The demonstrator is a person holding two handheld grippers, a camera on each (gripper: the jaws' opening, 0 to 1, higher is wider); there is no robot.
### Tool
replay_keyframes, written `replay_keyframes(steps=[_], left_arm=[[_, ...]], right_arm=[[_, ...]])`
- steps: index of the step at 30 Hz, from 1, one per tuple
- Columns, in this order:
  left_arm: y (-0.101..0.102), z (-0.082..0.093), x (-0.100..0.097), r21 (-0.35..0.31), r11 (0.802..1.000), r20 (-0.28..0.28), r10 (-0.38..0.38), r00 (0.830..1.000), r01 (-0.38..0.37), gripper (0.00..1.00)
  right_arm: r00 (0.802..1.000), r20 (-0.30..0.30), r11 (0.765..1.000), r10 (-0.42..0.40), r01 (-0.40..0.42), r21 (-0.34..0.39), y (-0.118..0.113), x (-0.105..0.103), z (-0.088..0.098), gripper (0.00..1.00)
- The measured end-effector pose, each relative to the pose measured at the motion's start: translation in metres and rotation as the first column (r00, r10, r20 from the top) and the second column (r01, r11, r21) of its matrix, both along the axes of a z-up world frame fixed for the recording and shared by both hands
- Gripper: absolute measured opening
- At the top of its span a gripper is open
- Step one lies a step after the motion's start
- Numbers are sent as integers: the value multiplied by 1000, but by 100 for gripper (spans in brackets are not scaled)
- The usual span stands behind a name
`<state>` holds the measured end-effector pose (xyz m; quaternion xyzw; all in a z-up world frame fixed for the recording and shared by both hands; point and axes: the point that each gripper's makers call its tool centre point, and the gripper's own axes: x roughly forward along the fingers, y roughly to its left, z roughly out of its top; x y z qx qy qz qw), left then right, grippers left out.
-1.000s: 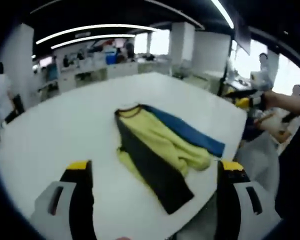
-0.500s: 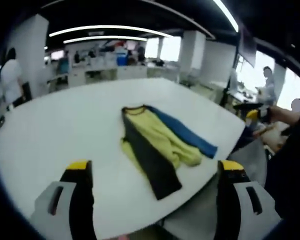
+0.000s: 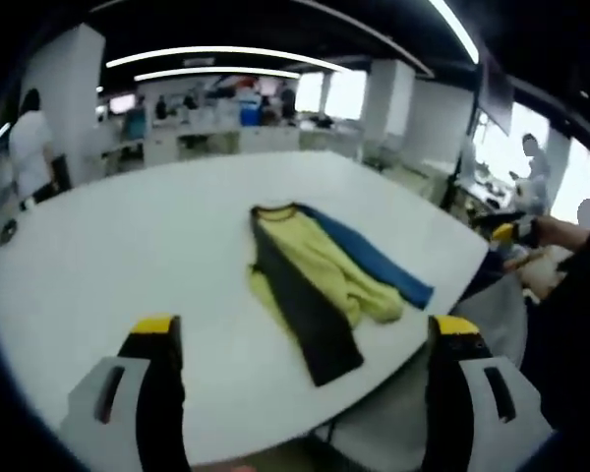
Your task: Fold the garment on the visible template until the final outline fits inside the template.
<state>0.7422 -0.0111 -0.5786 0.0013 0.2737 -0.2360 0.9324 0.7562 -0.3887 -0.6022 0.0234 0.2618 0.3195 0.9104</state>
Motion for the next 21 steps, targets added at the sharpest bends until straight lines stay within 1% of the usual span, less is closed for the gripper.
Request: replay_keyframes(steps=[3, 5, 6, 7, 11, 12, 13, 14, 15, 18, 19, 20, 21], left_arm=[[-4, -2, 3, 1, 1000, -7, -7, 1000, 7, 99], [-7, -4, 3, 1, 1000, -14, -10, 1000, 10, 99], [-8, -4, 3, 0, 1000, -15, -12, 1000, 12, 99], [-8, -5, 3, -1, 1000, -18, -14, 1000, 14, 99], [-9, -9, 3, -2, 1000, -35, -12, 999, 12, 99], [-8, -10, 3, -5, 1000, -39, -10, 999, 9, 99], [-8, -11, 3, -6, 1000, -41, -6, 999, 6, 99], [-7, -12, 3, -7, 1000, -43, -4, 999, 4, 99], [-6, -14, 3, -7, 1000, -48, -1, 999, 1, 99], [-6, -17, 4, -5, 1000, -59, 6, 998, -6, 99], [-6, -18, 4, -6, 1000, -62, 7, 998, -8, 99], [-6, -18, 5, -6, 1000, -64, 9, 998, -9, 99], [-7, -19, 5, -6, 1000, -66, 9, 998, -10, 99]], right_arm=[[1000, -20, 1000, -6, 6, 7, -1, 2, -8, 83], [999, -42, 1000, -8, 8, 6, -1, 2, -17, 78], [998, -59, 1000, -8, 8, 7, -1, 1, -25, 75], [998, -70, 1000, -9, 9, 2, -1, 0, -30, 68], [987, -158, 999, -30, 28, -15, -1, -4, -64, 48], [981, -191, 999, -41, 34, -42, -4, -6, -73, 43], [978, -207, 997, -27, 11, -79, -3, -7, -82, 37], [979, -200, 997, -23, 8, -76, 0, -5, -85, 35], [978, -207, 998, -24, 9, -70, 3, -3, -89, 34], [967, -253, 998, -21, 5, -66, 10, 2, -105, 26], [956, -292, 997, -26, 3, -78, 11, 1, -116, 23], [948, -316, 996, -26, -1, -85, 11, 2, -123, 21], [946, -322, 996, -27, -2, -88, 12, 4, -128, 20]])
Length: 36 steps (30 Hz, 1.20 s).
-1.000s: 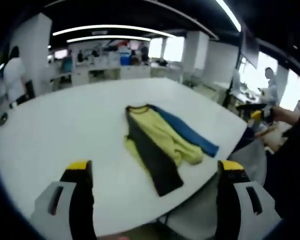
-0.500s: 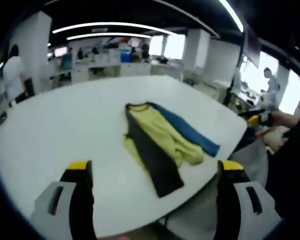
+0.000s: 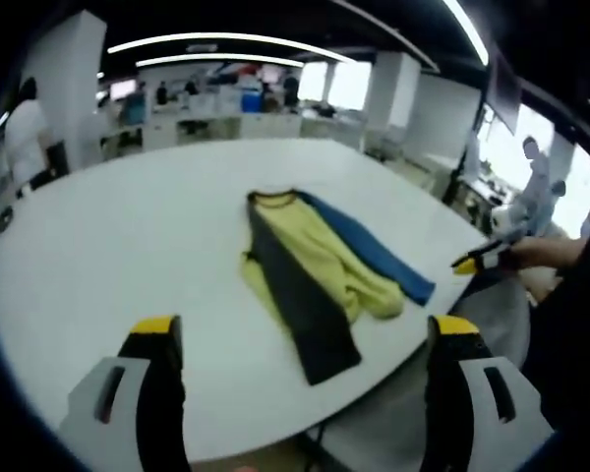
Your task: Fold the garment on the visible template until the final outline fits inside the template.
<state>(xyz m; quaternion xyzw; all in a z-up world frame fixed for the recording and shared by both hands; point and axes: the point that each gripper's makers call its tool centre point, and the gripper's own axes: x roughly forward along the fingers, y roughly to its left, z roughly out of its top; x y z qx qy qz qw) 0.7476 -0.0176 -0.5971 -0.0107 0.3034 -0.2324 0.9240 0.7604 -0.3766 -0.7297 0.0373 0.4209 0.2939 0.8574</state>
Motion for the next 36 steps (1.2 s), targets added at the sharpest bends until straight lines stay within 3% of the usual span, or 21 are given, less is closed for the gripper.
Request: replay_keyframes(steps=[5, 12, 24, 30, 36], left_arm=[[1, -4, 2, 5, 1000, -14, 5, 1000, -5, 99], [4, -10, 7, 7, 1000, -30, 20, 999, -20, 99], [-3, -18, 7, 8, 1000, -58, 9, 998, -9, 97], [-2, -17, 9, 8, 1000, -58, 13, 998, -13, 97], [-3, -18, 9, 8, 1000, -61, 13, 998, -12, 96]], right_arm=[[998, -67, 999, 1, -3, -36, 0, 5, -24, 22], [995, -86, 989, 47, -59, -138, -6, 9, -43, 21], [993, -106, 985, 61, -77, -152, -1, 11, -48, 17], [992, -106, 985, 63, -79, -152, -1, 10, -49, 11], [988, -100, 974, 117, -134, -185, -2, 7, -51, 3]])
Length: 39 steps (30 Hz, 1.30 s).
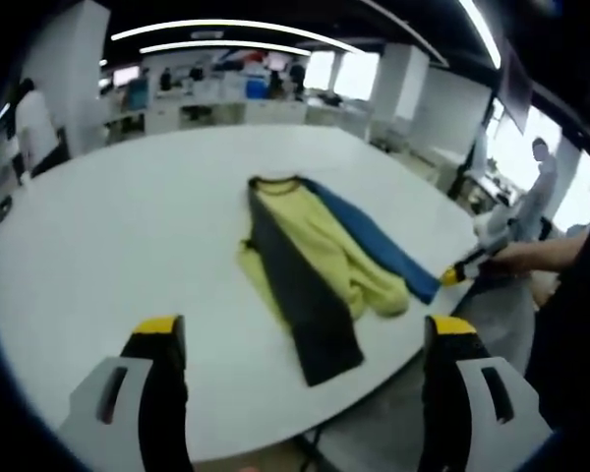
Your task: Fold the garment on the visible template until the final outline fits inside the template.
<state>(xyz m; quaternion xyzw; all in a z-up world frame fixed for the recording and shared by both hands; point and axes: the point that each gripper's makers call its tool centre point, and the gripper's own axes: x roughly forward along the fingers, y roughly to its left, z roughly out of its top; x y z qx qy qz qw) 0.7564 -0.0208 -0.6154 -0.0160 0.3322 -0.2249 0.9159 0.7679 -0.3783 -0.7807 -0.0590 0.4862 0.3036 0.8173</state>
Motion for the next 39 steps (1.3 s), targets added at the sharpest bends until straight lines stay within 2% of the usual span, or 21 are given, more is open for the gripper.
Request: replay_keyframes(steps=[9, 16, 23, 28, 39], left_arm=[[-2, -4, -1, 3, 1000, -10, -6, 1000, 6, 96], [-2, -9, 3, -1, 1000, -14, -11, 1000, 11, 96], [-8, -13, 6, -11, 1000, -22, -22, 1000, 22, 95], [-7, -17, 8, -10, 1000, -34, -22, 999, 22, 95], [-4, -20, 13, 6, 1000, -50, -7, 999, 7, 94]], right_arm=[[1000, 11, 1000, -16, 16, 4, -3, 3, 2, 2], [998, 39, 999, -46, 47, -10, -20, 15, 9, 2], [995, 84, 996, -59, 65, -64, -55, 40, 19, 2], [992, 108, 990, -57, 70, -120, -90, 64, 24, 2], [991, 121, 974, -56, 81, -211, -150, 107, 29, 2]])
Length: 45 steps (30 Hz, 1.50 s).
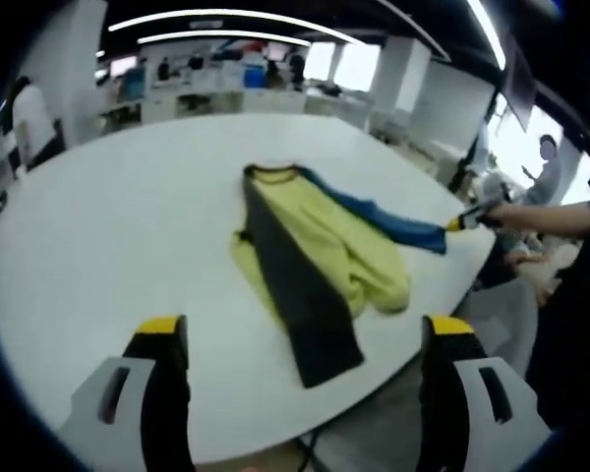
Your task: Fold the garment on the visible template until the final outline fits inside the template.
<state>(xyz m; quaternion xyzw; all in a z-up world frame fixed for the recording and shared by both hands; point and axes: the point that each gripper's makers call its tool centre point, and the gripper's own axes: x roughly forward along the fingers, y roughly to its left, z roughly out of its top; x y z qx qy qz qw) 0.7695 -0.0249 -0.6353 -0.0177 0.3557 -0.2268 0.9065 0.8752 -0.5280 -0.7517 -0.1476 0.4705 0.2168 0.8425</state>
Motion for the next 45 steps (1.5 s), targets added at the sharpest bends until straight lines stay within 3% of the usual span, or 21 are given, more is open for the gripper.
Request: replay_keyframes(steps=[13, 25, 45], left_arm=[[-6, -4, 5, 22, 1000, -20, 11, 1000, -11, 93], [-9, -5, 9, 51, 999, -36, 9, 999, -7, 93], [-8, -12, 21, 63, 998, -67, 13, 998, -9, 94]], right_arm=[[999, 7, 998, -50, 51, -42, -44, 30, 9, 2], [997, 7, 994, -80, 80, -71, -79, 56, 6, 2], [999, -21, 987, -26, 22, -158, -109, 117, -2, 2]])
